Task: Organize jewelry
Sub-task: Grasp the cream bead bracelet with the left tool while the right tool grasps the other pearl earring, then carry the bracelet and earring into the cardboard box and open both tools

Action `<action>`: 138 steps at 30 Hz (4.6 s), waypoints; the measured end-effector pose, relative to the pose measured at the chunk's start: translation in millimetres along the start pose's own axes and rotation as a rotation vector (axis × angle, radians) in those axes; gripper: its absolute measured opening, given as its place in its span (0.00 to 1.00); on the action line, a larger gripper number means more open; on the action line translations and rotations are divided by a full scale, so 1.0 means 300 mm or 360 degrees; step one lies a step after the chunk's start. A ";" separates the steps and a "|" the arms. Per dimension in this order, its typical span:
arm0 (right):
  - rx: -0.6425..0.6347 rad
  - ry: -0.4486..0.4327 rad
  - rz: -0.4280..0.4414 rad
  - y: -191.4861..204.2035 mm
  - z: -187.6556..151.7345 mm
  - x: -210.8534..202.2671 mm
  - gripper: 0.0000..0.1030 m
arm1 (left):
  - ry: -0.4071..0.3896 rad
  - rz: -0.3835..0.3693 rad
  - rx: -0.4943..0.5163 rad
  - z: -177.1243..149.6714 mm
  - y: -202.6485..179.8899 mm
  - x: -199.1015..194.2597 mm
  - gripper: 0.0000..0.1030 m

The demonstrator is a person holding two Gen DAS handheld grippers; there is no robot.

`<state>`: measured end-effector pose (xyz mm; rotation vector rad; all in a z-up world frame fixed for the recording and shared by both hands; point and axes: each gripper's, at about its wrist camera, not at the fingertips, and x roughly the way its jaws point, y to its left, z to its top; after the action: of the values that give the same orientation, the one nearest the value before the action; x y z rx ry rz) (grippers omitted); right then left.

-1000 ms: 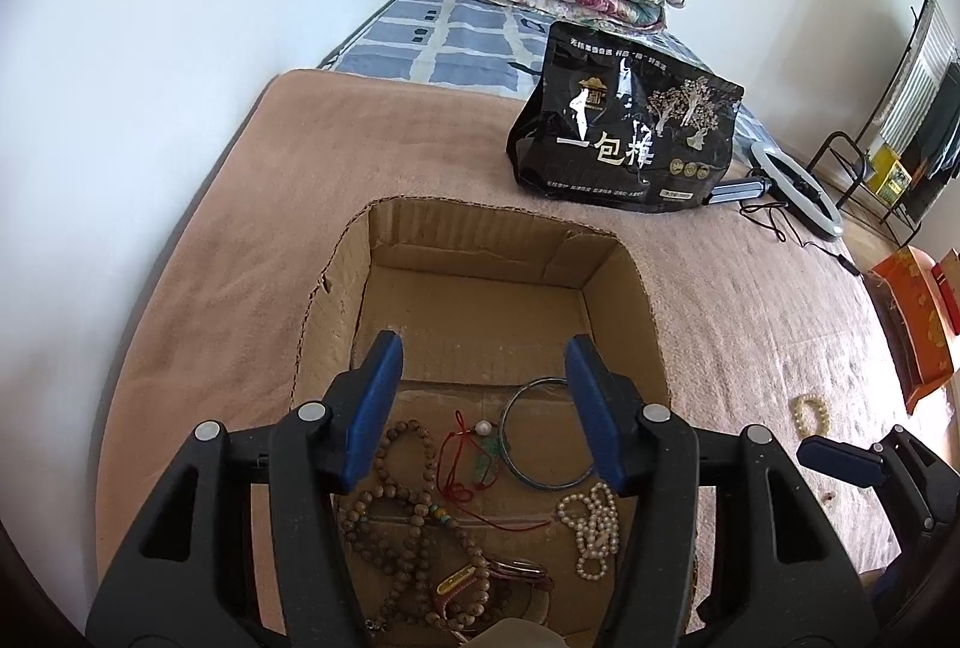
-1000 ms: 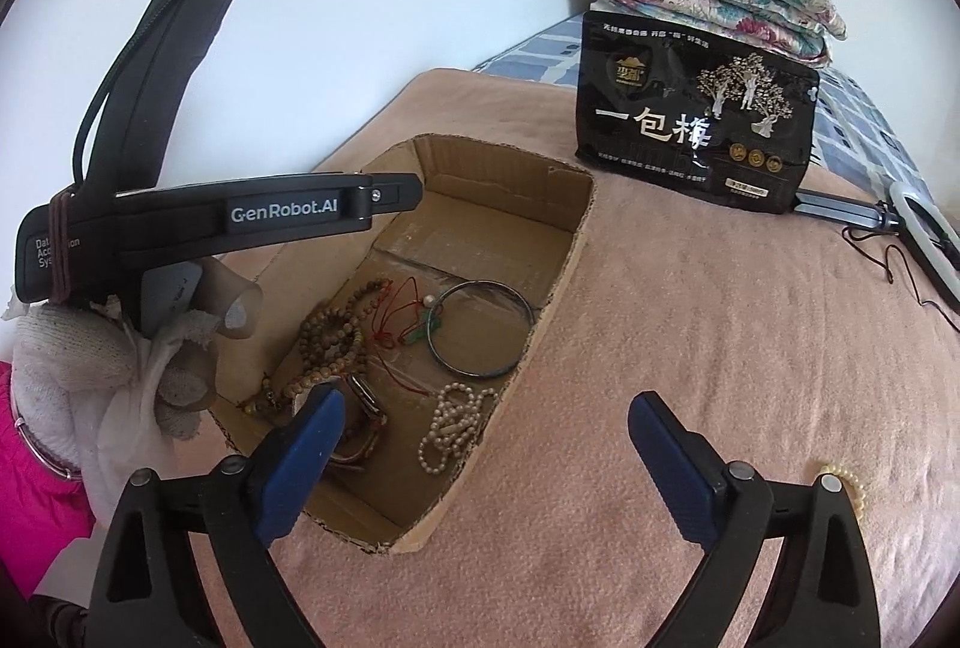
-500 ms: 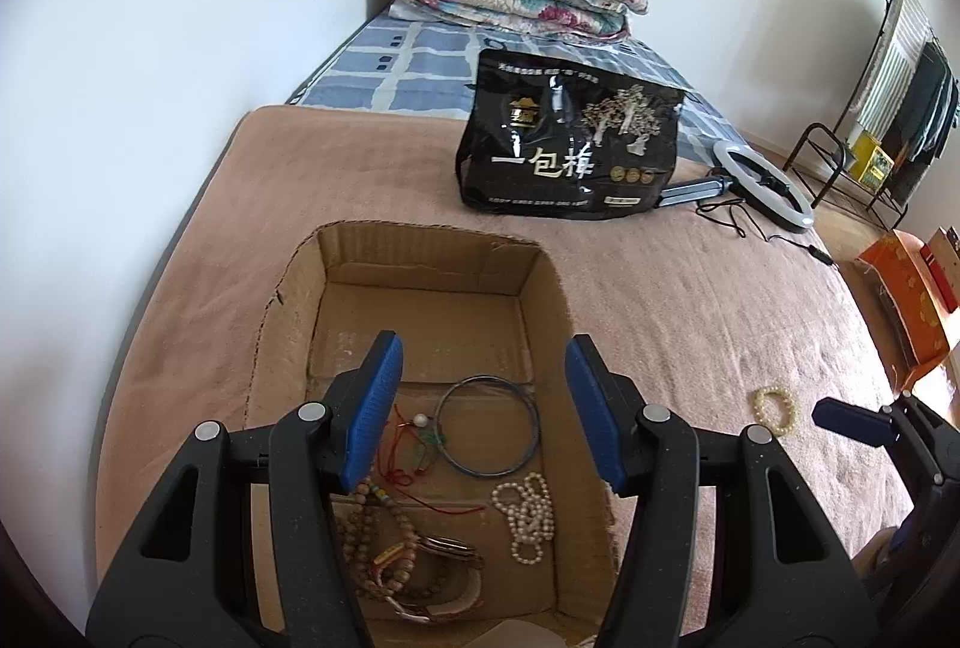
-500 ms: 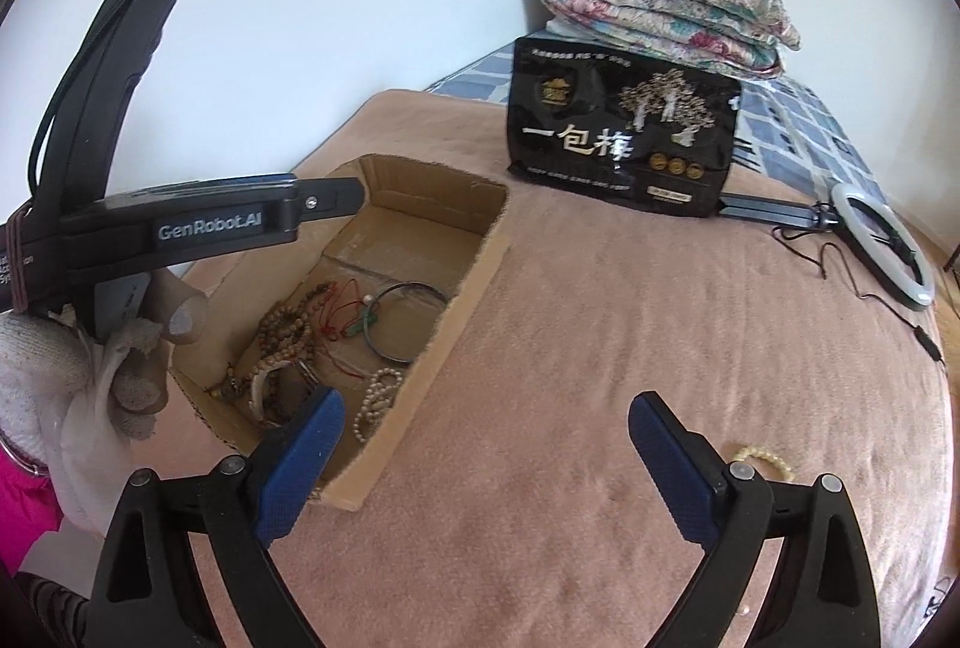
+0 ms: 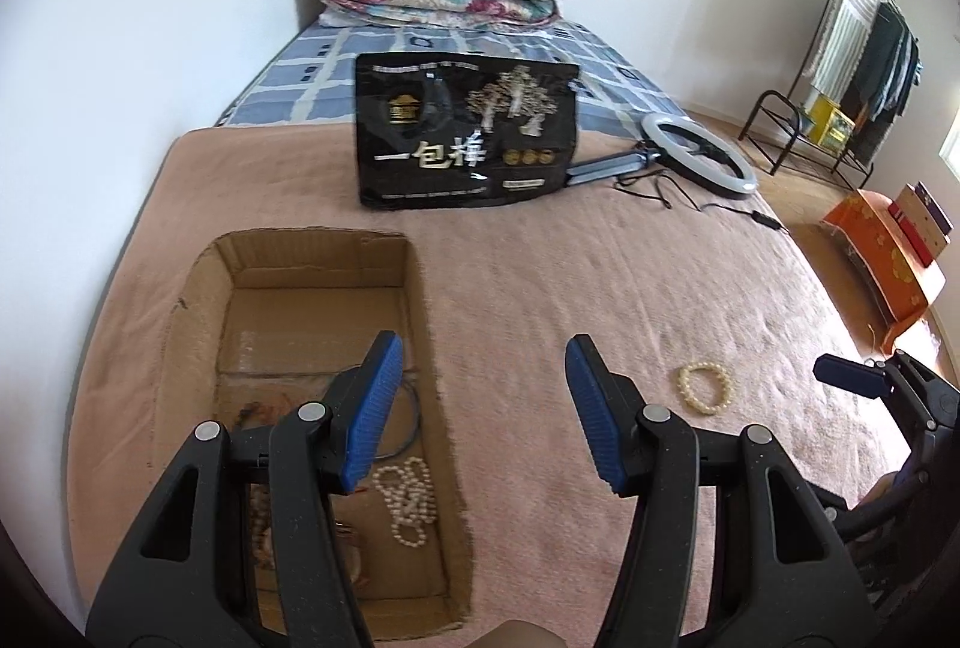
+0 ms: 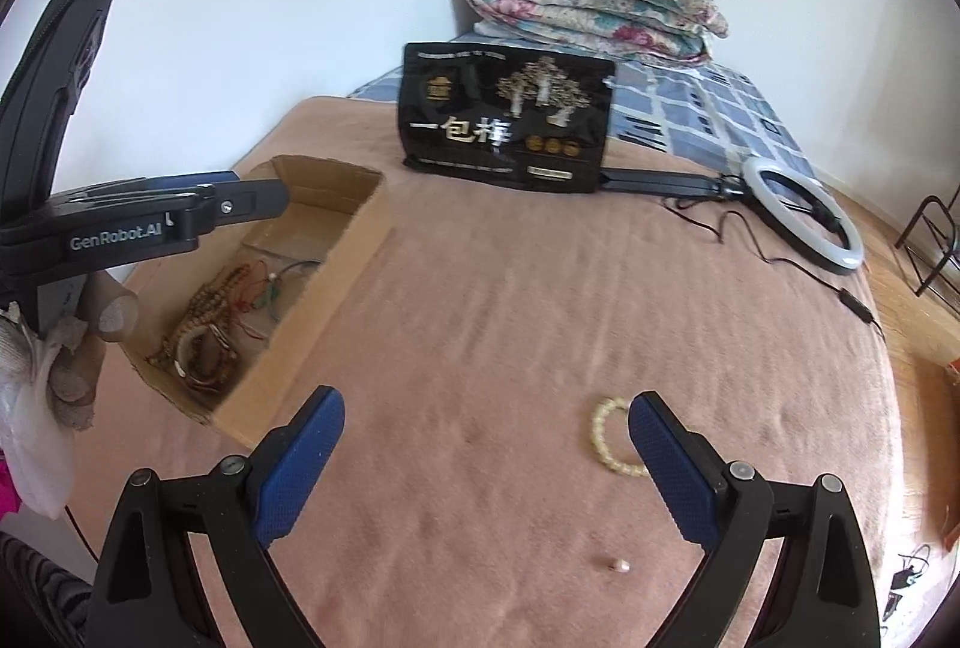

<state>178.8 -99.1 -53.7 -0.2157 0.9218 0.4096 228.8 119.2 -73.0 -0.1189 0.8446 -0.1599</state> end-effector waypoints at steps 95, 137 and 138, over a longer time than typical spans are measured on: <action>0.0236 0.0211 0.0052 -0.386 -0.355 0.093 0.07 | 0.0273 -0.0256 0.0187 -0.104 -0.476 0.352 0.05; 0.0198 -0.0048 0.0066 -0.257 -0.122 -0.097 0.07 | -0.0090 -0.0176 0.0099 -0.065 -0.233 -0.093 0.05; 0.0190 -0.0050 0.0070 -0.244 -0.112 -0.096 0.07 | -0.0096 -0.0168 0.0097 -0.066 -0.221 -0.098 0.05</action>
<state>170.6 -184.2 -49.9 -0.0798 0.9179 0.3963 188.4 58.7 -53.4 -0.1106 0.7731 -0.2794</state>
